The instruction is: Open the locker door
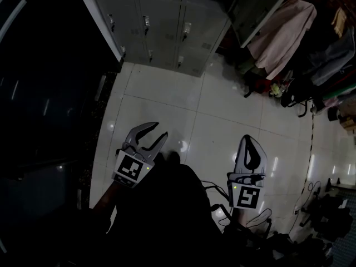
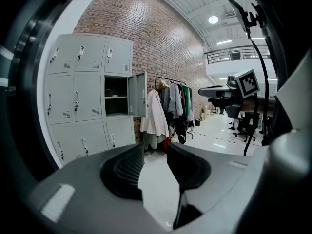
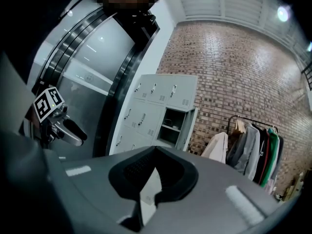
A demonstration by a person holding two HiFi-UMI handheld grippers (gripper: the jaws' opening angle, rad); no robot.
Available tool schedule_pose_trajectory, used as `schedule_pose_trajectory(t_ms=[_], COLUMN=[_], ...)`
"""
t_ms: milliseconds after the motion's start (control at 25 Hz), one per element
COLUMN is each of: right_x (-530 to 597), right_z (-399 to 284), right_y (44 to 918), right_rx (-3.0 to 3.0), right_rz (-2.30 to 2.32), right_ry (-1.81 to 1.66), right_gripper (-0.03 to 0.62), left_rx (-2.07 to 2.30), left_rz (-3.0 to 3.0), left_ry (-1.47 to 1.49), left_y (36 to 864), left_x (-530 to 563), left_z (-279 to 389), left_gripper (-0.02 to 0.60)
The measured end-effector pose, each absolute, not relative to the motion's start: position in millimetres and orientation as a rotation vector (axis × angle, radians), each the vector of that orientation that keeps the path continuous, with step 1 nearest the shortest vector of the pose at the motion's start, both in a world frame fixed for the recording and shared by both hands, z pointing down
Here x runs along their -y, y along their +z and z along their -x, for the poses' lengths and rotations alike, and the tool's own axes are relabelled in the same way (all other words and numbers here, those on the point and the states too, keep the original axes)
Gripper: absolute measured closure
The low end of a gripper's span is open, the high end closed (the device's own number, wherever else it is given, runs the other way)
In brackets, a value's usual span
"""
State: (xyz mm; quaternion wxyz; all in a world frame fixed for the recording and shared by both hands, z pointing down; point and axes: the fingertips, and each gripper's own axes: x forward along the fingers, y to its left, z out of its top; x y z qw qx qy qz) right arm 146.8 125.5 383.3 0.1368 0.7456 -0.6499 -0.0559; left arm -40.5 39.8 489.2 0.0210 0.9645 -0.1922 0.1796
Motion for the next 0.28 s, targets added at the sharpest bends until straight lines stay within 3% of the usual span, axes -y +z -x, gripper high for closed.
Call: schedule_pose_trajectory(t_ms=[280], right_x=[-117.2], right_z=[-123.1], right_y=[378.9], right_rx=[1.892], right_rz=[-2.145], right_ry=[-0.172], right_gripper=[0.592], left_rx=[0.579], left_rz=[-2.995], left_ry=[0.543], left_y=[482.8], left_x=[-36.8], left_z=[62.4], left_gripper=[0.420])
